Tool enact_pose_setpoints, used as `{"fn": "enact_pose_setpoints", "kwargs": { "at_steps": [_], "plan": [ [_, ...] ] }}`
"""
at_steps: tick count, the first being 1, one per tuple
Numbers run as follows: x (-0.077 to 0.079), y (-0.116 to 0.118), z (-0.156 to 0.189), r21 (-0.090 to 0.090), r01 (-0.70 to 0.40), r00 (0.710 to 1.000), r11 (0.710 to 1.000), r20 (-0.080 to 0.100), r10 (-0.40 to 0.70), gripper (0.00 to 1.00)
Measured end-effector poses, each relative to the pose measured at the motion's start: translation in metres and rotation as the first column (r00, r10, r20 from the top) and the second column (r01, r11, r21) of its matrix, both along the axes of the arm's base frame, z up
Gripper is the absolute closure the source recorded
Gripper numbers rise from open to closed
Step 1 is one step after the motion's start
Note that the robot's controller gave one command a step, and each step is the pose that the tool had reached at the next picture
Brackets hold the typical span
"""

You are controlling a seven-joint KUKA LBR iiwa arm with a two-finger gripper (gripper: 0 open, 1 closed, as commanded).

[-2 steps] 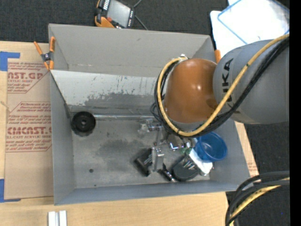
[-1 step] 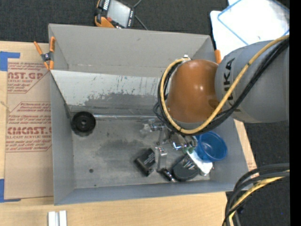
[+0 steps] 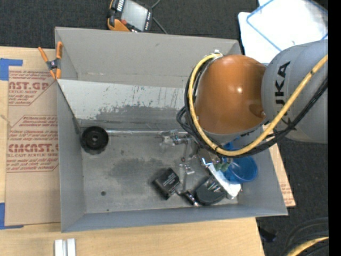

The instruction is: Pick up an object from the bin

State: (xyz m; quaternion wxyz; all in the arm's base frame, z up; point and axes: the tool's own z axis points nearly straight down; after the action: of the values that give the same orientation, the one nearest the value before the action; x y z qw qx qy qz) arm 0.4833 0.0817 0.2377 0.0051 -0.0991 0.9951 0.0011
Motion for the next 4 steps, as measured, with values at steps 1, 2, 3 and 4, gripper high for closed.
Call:
{"fn": "enact_pose_setpoints", "kwargs": {
  "at_steps": [1, 2, 3, 4],
  "plan": [
    [0.036, -0.076, -0.102, -0.005, 0.38, 0.925, 0.925, -0.013, -0.38, 0.0],
    [0.012, -0.016, -0.022, 0.006, 0.238, 0.971, 0.971, 0.003, -0.238, 0.0],
    [0.003, -0.08, -0.117, -0.004, -0.004, 1.0, 1.0, -0.013, 0.004, 0.0],
    [0.002, -0.043, -0.094, 0.01, 0.075, 0.997, 0.997, 0.014, -0.075, 0.0]
  ]
}}
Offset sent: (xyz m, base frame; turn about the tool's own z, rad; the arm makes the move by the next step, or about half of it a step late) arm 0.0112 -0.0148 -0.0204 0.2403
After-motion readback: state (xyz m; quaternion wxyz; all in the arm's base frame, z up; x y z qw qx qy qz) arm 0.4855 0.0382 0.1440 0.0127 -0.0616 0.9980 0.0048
